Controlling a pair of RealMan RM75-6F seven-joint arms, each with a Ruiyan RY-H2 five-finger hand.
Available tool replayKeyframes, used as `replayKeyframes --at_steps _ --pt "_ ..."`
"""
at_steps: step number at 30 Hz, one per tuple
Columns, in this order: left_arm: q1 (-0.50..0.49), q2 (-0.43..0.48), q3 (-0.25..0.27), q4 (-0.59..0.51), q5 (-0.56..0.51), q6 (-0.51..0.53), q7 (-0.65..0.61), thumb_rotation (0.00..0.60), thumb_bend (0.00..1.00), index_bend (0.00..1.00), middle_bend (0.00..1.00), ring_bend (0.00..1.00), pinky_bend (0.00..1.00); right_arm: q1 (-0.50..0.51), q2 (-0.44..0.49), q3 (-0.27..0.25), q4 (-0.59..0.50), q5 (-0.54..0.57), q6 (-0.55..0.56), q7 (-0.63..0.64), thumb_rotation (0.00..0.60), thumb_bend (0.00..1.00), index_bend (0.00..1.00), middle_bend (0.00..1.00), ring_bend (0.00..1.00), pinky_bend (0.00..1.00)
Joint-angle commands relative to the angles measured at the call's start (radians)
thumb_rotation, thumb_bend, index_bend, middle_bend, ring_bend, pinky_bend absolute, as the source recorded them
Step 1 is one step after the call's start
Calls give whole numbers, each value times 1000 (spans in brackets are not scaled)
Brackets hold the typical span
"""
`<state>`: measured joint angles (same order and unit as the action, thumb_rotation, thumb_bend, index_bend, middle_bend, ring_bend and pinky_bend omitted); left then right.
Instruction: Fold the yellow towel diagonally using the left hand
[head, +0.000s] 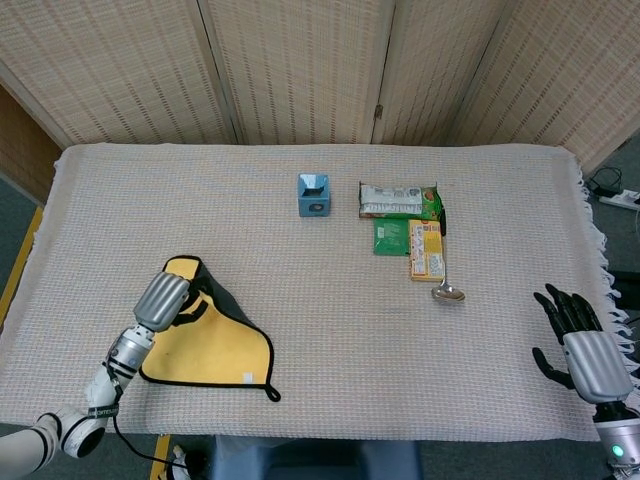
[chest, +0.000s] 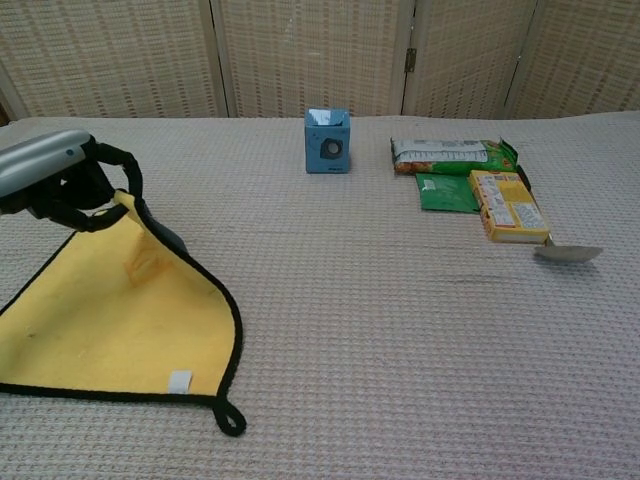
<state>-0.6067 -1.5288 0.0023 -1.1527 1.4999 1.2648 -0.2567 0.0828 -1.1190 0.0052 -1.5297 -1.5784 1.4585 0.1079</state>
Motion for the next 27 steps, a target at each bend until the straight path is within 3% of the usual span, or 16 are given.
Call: replayKeyframes --at_steps 1,11,27 --pt "42 34 16 -56 16 34 37 600 526 563 1000 1000 1000 -3 0 -2 -3 -5 6 -2 600 452 0 0 0 0" --pt "116 67 65 -107 46 54 28 600 529 566 1000 1000 1000 -12 0 -10 -12 -29 32 -13 600 451 0 0 0 0" --pt "214 91 93 -139 88 117 25 600 531 565 1000 1000 1000 -9 -12 -16 -13 -41 26 -38 600 451 0 0 0 0"
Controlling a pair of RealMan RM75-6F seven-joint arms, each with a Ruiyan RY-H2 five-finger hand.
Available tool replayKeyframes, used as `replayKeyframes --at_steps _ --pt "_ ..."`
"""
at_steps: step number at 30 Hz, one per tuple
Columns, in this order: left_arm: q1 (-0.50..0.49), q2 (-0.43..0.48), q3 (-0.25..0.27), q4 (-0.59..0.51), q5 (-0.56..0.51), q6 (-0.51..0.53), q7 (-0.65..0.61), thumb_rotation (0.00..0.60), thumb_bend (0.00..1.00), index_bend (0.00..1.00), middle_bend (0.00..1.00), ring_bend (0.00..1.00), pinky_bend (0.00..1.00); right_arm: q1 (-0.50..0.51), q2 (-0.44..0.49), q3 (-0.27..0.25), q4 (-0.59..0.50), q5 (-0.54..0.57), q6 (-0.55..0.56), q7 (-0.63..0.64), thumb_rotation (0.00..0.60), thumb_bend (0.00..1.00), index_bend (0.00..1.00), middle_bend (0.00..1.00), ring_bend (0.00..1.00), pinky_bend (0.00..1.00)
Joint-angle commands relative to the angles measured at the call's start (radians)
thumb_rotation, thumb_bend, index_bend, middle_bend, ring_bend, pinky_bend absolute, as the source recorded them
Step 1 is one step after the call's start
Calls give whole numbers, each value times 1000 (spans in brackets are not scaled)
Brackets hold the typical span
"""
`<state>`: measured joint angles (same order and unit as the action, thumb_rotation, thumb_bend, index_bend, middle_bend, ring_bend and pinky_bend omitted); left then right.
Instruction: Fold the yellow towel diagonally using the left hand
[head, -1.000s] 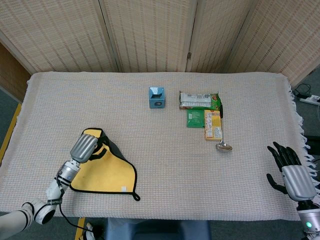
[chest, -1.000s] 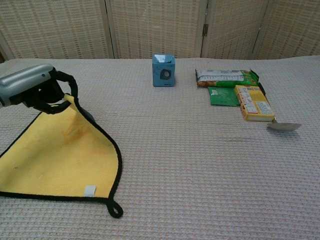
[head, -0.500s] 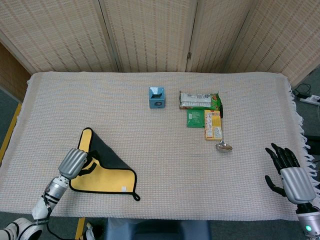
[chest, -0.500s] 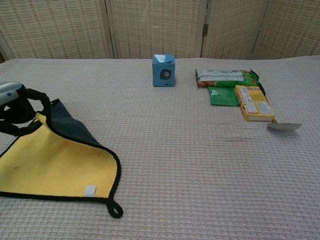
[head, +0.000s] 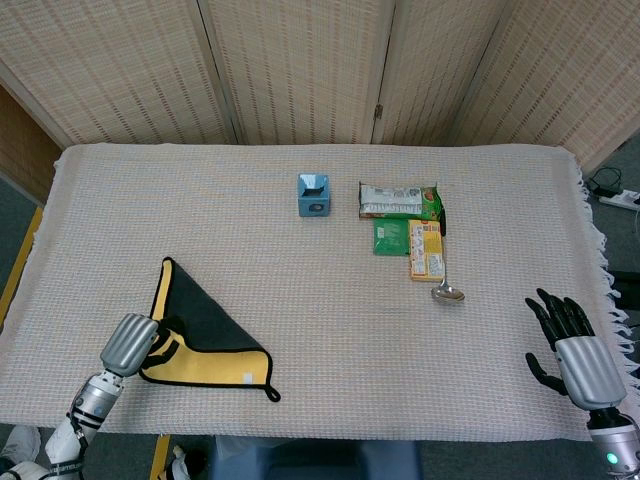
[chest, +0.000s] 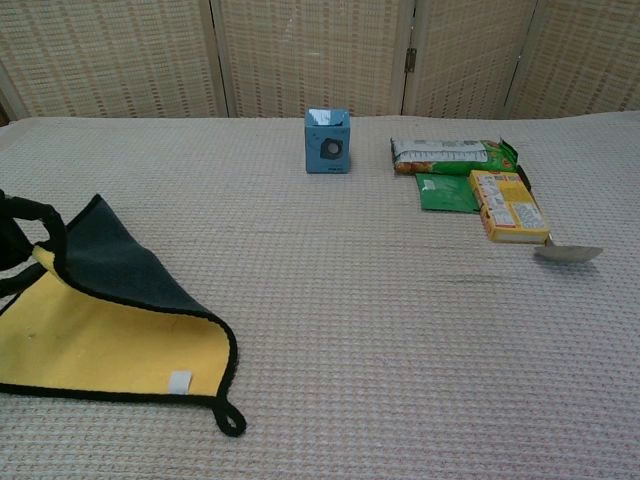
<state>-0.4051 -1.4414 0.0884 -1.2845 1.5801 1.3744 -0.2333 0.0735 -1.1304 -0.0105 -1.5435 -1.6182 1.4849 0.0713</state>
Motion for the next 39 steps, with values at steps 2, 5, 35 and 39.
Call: replayKeyframes --at_steps 2,5,35,39 --pt "24 2 10 -10 11 12 3 600 531 566 1000 1000 1000 1 -2 -2 1 -4 0 -3 600 451 0 0 0 0" --pt "35 -3 13 -3 16 11 -6 600 533 566 1000 1000 1000 0 -2 -5 -1 -11 3 -4 600 451 0 0 0 0" --pt "125 -25 38 169 11 -47 -171 600 542 485 1000 1000 1000 -11 -20 -11 -13 -24 20 -40 600 451 0 0 0 0" --pt "125 -20 33 173 6 -62 -168 600 541 305 1000 1000 1000 -12 -19 -12 -13 -25 22 -39 600 451 0 0 0 0"
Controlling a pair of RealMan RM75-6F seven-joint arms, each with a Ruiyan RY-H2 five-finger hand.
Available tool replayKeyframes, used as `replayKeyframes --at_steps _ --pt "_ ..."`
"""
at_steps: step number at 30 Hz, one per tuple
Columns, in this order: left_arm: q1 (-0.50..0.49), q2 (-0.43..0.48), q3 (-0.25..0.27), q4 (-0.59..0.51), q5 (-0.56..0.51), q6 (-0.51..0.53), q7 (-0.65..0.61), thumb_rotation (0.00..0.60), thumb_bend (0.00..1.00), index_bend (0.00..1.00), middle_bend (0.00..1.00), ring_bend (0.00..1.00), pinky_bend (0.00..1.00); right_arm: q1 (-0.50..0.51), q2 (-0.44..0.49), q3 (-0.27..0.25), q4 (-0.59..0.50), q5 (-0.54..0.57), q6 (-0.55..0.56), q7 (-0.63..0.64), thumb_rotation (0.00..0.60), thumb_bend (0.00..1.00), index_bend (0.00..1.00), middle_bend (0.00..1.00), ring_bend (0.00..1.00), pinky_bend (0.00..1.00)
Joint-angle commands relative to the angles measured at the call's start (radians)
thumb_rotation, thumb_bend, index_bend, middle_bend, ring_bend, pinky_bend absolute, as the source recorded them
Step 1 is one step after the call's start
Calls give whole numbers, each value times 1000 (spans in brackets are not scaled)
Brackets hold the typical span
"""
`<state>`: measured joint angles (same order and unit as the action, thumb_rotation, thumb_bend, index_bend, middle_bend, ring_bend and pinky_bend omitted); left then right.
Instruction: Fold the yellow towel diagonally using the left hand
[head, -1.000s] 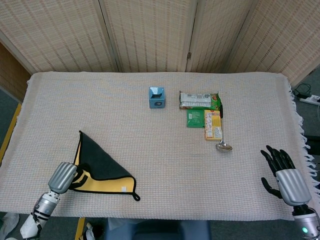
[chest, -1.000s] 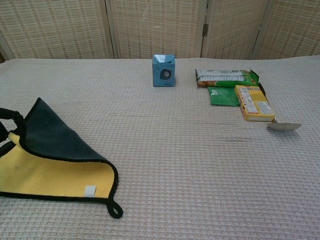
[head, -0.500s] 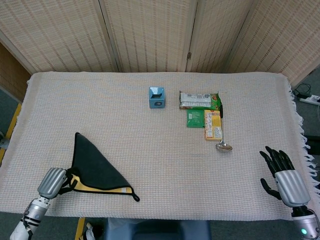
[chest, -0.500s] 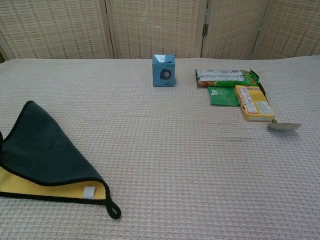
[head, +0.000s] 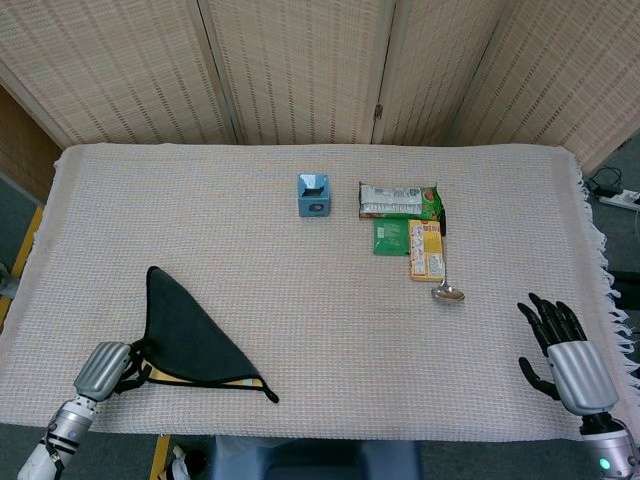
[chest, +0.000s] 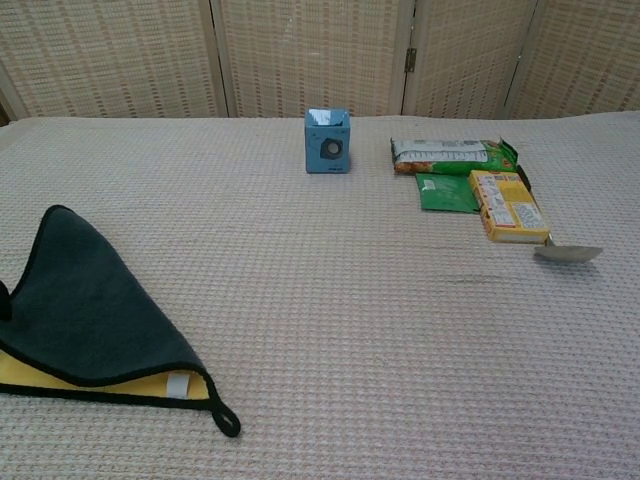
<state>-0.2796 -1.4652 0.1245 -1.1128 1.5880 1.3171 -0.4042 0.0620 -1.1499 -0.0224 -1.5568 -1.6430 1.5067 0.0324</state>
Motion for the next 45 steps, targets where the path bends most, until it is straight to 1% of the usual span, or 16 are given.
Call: replayKeyframes --at_steps 1,5,14,20,22,23,25,26,27,28,30,31,33,38,41,45 --pt "0 7 -4 0 -2 -5 5 600 541 268 1000 1000 1000 0 0 -1 0 -1 0 0 600 451 0 0 0 0" --pt "7 36 -9 -25 0 7 19 600 541 185 1000 1000 1000 0 0 -1 -1 -1 0 0 600 451 0 0 0 0" --pt "48 140 -21 -116 -15 66 92 600 541 164 1000 1000 1000 -3 1 -2 -2 -5 6 2 600 451 0 0 0 0" --pt "91 186 -70 -132 -44 160 119 600 541 184 1000 990 988 -3 0 -4 -5 -9 6 -2 600 451 0 0 0 0" --pt "95 194 -87 -134 -52 177 161 600 541 196 945 904 885 -4 -2 0 -7 -2 7 -8 600 451 0 0 0 0" --pt "94 199 -100 -137 -63 180 206 600 541 208 869 813 769 -5 -3 4 -11 7 6 -15 600 451 0 0 0 0" --pt "91 213 -118 -162 -87 170 285 600 541 231 644 574 485 -7 -3 17 -22 31 6 -29 600 451 0 0 0 0" --pt "87 225 -133 -191 -109 161 336 600 541 234 579 502 408 -9 -4 29 -30 47 12 -46 600 451 0 0 0 0" --pt "85 235 -145 -218 -129 153 375 600 540 232 472 383 294 -11 -6 38 -36 59 18 -61 600 451 0 0 0 0" --pt "83 246 -158 -247 -152 147 418 600 539 227 388 293 213 -13 -9 47 -42 71 23 -80 600 451 0 0 0 0" --pt "83 252 -192 -296 -180 173 503 600 539 217 275 178 103 -16 -11 60 -61 92 28 -116 600 451 0 0 0 0" --pt "86 250 -203 -311 -186 190 523 600 539 216 245 148 67 -16 -11 62 -70 98 27 -125 600 451 0 0 0 0" --pt "103 249 -212 -349 -200 214 540 600 539 216 236 136 53 -18 -6 61 -83 105 21 -137 600 451 0 0 0 0" --pt "129 270 -184 -410 -184 219 579 600 519 201 226 132 42 -9 10 60 -100 144 -27 -153 600 452 0 0 0 0" --pt "131 279 -171 -428 -145 220 553 600 506 193 223 132 36 -5 19 57 -120 164 -52 -169 600 451 0 0 0 0" --pt "117 296 -141 -442 -117 157 492 600 507 193 223 132 37 -10 28 45 -141 146 -49 -175 600 451 0 0 0 0"
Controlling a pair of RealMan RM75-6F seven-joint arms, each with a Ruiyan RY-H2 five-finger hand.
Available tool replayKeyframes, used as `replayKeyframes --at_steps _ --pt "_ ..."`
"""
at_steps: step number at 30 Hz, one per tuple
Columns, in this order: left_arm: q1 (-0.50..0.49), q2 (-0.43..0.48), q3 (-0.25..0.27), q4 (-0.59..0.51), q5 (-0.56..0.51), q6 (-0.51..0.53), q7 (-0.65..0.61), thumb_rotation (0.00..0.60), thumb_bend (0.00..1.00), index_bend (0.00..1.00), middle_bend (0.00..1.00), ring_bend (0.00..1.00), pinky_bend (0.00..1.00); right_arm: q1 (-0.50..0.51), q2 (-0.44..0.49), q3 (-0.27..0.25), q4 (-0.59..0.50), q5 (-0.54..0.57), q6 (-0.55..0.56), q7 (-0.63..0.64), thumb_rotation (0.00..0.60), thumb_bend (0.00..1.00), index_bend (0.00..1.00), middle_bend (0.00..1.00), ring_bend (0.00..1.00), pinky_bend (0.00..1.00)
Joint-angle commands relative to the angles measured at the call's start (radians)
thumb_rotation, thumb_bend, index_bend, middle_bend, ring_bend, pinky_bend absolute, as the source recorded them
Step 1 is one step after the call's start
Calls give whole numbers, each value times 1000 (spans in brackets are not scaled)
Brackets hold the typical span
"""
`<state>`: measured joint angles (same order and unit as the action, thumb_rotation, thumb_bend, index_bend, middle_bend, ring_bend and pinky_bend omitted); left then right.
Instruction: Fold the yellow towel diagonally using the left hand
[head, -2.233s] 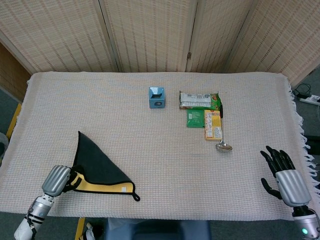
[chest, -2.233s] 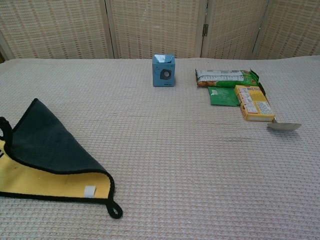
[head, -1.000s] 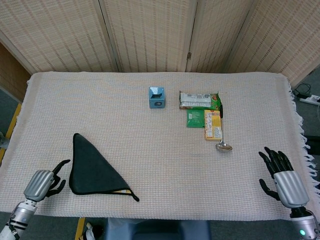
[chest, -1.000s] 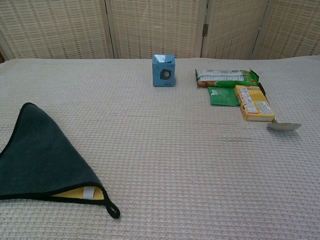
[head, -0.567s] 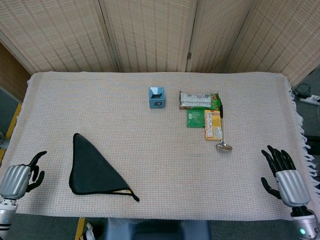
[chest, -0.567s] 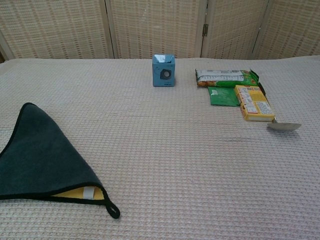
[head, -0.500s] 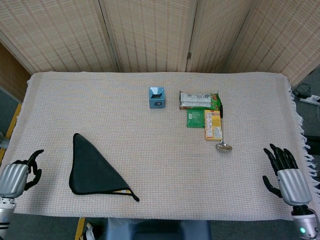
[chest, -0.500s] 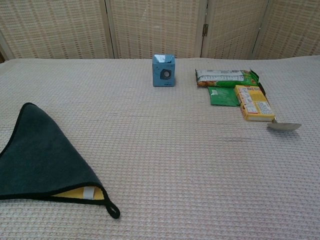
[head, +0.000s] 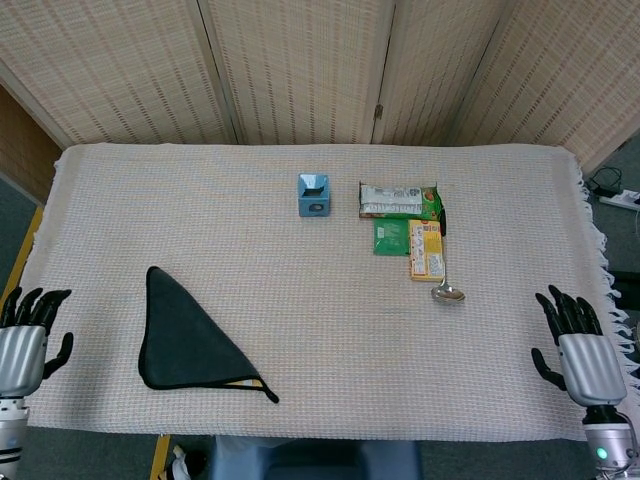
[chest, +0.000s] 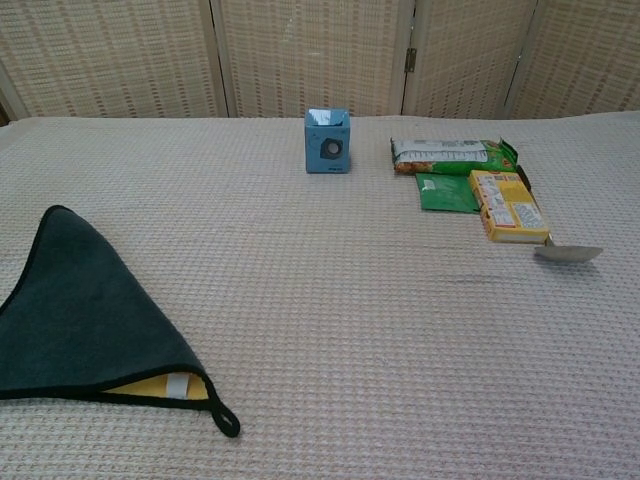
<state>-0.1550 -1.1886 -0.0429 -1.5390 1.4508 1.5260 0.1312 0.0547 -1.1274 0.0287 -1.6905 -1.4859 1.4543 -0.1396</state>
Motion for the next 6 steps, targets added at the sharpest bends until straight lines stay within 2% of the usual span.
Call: replayKeyframes --at_steps 1,6 --pt "-11 23 32 -20 24 -68 -54 600 507 192 223 132 39 -5 7 -9 -9 -17 9 -3 600 451 0 0 0 0" --pt "-25 26 53 -33 46 -118 -63 600 506 178 222 135 41 -16 16 -17 -16 -43 33 2 600 451 0 0 0 0"
